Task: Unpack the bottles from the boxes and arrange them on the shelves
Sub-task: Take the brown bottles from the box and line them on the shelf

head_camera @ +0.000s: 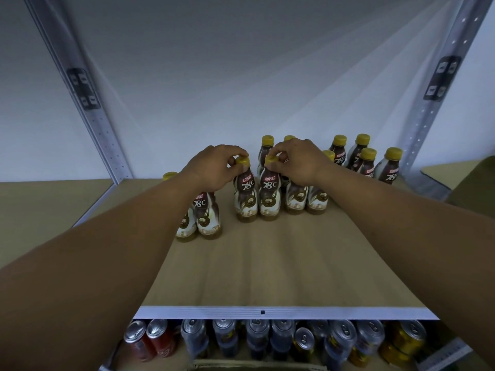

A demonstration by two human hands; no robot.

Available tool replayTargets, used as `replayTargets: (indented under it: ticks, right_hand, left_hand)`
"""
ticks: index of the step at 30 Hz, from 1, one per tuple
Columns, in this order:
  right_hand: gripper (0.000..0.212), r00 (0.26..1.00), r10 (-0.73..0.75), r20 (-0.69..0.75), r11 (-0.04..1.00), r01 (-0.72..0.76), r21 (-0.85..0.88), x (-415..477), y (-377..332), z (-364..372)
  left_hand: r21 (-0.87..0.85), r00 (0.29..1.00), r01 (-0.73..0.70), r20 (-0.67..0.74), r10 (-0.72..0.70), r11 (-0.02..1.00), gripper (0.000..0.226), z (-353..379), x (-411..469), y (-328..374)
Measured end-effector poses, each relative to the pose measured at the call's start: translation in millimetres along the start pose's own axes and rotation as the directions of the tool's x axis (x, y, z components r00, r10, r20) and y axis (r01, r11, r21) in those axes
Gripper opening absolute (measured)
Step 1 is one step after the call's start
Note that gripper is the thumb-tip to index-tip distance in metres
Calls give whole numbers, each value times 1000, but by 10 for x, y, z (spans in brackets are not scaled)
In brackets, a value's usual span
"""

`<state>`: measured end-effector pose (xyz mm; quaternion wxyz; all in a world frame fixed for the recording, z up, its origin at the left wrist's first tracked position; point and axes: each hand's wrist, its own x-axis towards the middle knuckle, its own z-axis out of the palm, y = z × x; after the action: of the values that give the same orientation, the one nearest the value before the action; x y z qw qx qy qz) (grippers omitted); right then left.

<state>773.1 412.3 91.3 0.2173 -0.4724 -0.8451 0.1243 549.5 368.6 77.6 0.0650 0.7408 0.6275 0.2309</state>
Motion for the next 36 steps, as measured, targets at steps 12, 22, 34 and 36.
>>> replayTargets:
  ticks: [12, 22, 34, 36]
  right_hand:
    - [38, 997, -79, 6, 997, 79, -27, -24, 39, 37]
    - [40, 997, -76, -2, 997, 76, -17, -45, 47, 62]
    - [57, 997, -37, -61, 999, 39, 20, -231, 58, 82]
    - [50, 992, -54, -114, 998, 56, 14, -336, 41, 79]
  left_hand:
    - [14, 999, -45, -20, 45, 999, 33, 17, 6, -25]
    - [5, 999, -30, -19, 30, 1000, 35, 21, -2, -27]
    - [320, 998, -64, 34, 56, 945, 54, -151, -26, 160]
    - [363, 993, -83, -46, 106, 928, 51, -163, -136, 241]
